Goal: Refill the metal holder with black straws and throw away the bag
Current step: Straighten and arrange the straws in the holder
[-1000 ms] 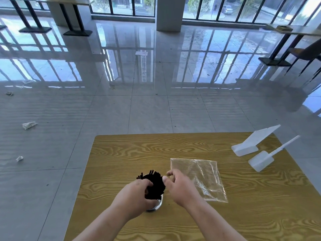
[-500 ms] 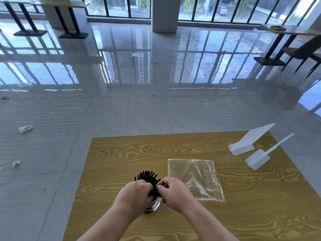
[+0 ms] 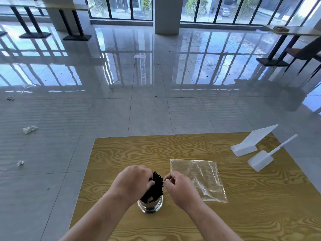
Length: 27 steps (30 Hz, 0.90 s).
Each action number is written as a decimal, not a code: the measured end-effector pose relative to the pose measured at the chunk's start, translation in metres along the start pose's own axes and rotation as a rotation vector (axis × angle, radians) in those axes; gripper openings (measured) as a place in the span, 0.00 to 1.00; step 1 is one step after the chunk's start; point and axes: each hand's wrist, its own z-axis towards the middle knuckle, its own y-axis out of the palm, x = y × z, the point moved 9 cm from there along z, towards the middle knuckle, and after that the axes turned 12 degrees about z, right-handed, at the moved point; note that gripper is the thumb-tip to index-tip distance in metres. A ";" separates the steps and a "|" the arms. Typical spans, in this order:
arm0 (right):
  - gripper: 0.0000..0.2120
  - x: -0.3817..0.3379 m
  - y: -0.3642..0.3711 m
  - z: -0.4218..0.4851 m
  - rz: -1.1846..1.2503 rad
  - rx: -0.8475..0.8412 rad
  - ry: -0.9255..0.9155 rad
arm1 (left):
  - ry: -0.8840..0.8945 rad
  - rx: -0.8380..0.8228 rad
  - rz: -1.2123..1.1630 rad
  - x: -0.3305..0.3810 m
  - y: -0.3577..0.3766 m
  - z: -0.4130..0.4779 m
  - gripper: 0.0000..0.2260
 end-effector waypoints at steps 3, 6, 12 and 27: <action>0.05 0.000 0.000 -0.001 -0.003 0.008 0.001 | 0.005 -0.010 0.001 0.002 -0.002 0.002 0.09; 0.05 -0.003 0.002 -0.003 -0.021 0.011 -0.012 | 0.004 -0.068 -0.019 0.003 0.007 0.001 0.08; 0.06 -0.002 0.000 -0.006 -0.023 0.024 -0.020 | -0.062 -0.077 -0.064 -0.009 0.000 -0.005 0.04; 0.08 -0.011 -0.004 -0.011 0.026 0.033 -0.030 | -0.135 -0.025 -0.087 -0.038 -0.066 -0.002 0.01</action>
